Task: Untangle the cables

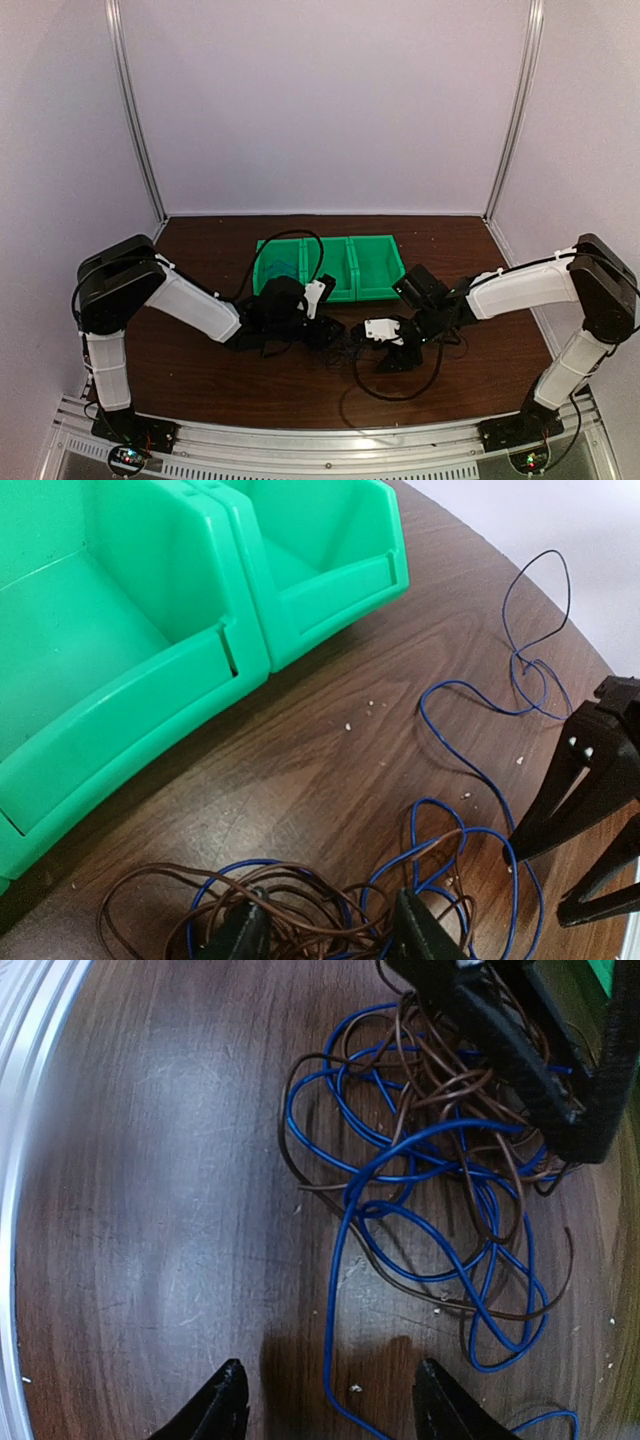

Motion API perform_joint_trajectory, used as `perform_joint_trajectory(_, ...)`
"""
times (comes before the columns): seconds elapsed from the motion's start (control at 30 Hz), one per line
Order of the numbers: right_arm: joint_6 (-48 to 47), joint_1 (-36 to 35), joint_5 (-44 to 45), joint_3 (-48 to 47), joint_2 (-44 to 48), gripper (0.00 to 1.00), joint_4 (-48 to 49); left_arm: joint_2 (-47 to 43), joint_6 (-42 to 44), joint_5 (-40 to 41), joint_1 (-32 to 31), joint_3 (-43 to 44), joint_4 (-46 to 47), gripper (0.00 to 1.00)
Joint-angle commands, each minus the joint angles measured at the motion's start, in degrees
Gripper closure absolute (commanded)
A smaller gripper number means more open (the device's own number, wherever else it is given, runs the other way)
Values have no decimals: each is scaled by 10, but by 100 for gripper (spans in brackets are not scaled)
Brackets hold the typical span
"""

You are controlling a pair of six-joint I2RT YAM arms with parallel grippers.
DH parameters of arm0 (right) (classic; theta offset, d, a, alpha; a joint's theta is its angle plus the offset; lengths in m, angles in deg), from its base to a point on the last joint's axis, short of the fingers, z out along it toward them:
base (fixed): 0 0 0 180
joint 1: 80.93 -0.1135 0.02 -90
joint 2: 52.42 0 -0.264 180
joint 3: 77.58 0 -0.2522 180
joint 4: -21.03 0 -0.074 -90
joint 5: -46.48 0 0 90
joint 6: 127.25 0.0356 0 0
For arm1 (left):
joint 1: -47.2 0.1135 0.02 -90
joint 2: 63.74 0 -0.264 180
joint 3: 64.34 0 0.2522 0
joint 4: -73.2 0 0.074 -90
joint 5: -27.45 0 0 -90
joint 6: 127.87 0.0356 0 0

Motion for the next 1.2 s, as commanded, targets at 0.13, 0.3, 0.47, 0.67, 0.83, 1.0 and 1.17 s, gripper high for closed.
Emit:
perform_joint_trajectory(0.13, 6, -18, 39, -25, -35, 67, 19, 6, -10, 3, 7, -3, 27, 57)
perform_joint_trajectory(0.3, 32, -17, 52, -29, -14, 100, 22, 4, -8, 0, 8, -3, 27, 57)
perform_joint_trajectory(0.47, 40, -17, 37, -111, 81, 100, -68, 9, 1, -3, 9, -4, 25, 57)
perform_joint_trajectory(0.67, 39, -17, 24, -294, 125, 100, -190, 26, 4, -12, 9, -2, 29, 61)
perform_joint_trajectory(0.83, 27, -6, 47, -466, 120, 100, -251, 36, 3, -18, 14, 4, 29, 61)
perform_joint_trajectory(1.0, 24, 15, 45, -563, 111, 100, -262, 34, 10, -14, 16, 10, 9, 62)
perform_joint_trajectory(1.17, 14, 18, 42, -585, 111, 100, -272, -24, 14, 24, 16, -27, -7, 63)
